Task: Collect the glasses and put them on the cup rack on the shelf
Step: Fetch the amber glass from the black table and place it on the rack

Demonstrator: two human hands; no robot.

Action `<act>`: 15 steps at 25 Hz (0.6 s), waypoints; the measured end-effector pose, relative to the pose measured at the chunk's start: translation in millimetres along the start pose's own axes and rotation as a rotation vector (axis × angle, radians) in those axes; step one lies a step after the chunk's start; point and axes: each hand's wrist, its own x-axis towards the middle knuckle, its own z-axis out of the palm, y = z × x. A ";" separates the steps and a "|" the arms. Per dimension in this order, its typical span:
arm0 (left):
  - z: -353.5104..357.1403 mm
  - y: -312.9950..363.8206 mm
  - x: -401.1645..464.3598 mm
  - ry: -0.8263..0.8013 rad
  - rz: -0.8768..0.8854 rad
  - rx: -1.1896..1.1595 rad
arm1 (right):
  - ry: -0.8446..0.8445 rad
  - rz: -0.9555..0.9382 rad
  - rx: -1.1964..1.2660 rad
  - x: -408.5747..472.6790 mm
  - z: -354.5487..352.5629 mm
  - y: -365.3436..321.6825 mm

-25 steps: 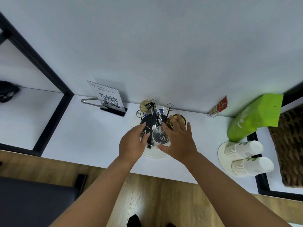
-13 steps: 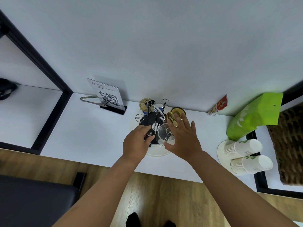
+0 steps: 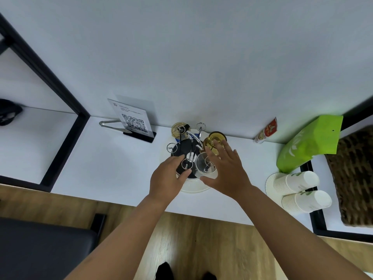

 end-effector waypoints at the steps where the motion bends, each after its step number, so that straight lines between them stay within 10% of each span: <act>1: -4.2 0.3 -0.4 0.002 0.001 0.000 | 0.005 -0.007 0.031 -0.7 -6.7 -0.1; 15: -120.3 110.3 -9.2 0.124 0.212 -0.048 | 0.245 -0.011 0.267 -31.6 -161.9 -25.6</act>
